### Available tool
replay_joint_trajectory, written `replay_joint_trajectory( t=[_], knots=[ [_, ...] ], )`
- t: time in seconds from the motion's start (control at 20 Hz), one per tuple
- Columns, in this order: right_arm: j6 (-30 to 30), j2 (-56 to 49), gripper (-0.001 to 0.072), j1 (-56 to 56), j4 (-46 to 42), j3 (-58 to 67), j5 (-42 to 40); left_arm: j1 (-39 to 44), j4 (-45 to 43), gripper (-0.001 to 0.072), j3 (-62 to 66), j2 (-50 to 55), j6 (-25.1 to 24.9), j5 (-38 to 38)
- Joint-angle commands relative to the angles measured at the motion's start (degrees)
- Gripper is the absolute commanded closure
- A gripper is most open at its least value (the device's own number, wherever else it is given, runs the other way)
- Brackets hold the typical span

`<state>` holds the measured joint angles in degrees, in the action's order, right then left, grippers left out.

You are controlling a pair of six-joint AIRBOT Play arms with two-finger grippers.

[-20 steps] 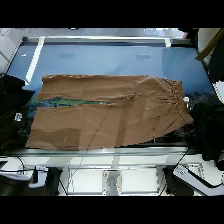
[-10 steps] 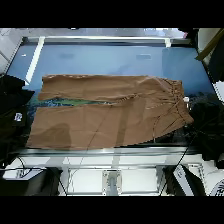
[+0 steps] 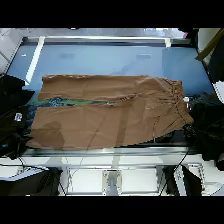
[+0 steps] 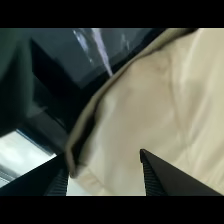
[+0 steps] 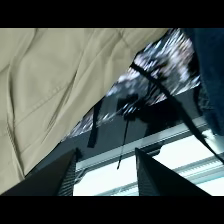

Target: Fold the clothes and pants, and hang the long-sleeved shirts on hangers.

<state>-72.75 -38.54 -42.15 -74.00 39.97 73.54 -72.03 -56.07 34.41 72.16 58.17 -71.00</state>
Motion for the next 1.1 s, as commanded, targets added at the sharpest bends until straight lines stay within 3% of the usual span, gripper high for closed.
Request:
replay_joint_trajectory(
  t=[0.0, 0.05, 0.1, 0.2, 0.25, 0.4, 0.5, 0.7, 1.05],
  knots=[
    [-0.3, 1.5, 0.0296, 0.0, -1.5, 2.7, 0.9, 2.2, -4.7, 0.0196, 0.0, 1.6, 0.5, 2.8],
    [-0.3, 1.5, 0.0296, 0.0, -1.5, 3.8, 0.8, 2.3, -3.8, 0.0208, 0.1, 1.6, 0.8, 3.8],
    [-0.7, 1.5, 0.0296, 0.0, -1.4, 4.7, 0.8, 2.3, -1.7, 0.0276, 0.1, 1.6, 0.7, 4.1],
    [-1.0, 1.5, 0.0297, 0.0, -1.7, 5.9, 0.5, 2.3, 3.1, 0.0590, 0.1, 1.6, 0.3, 4.0],
    [-1.4, 1.5, 0.0297, 0.0, -2.3, 5.9, 0.3, 2.3, 4.0, 0.0696, 0.1, 1.6, -0.2, 3.9],
    [-4.8, 1.2, 0.0297, -3.5, -4.3, 4.0, 1.4, 2.3, 4.6, 0.0696, 0.1, 0.8, -0.2, 3.8],
    [-4.4, 0.3, 0.0303, -12.2, -0.1, 0.3, 0.9, 2.3, 6.7, 0.0695, 0.1, -0.4, -0.9, 3.8],
    [8.1, -10.6, 0.0285, -26.6, 28.7, -8.9, -0.3, 2.3, 8.8, 0.0695, 0.1, -2.6, -2.3, 4.0],
    [19.0, -31.2, 0.0256, -13.6, 45.5, -12.2, -24.6, 2.3, 8.6, 0.0696, 0.1, -2.6, -2.3, 3.1]
  ],
)
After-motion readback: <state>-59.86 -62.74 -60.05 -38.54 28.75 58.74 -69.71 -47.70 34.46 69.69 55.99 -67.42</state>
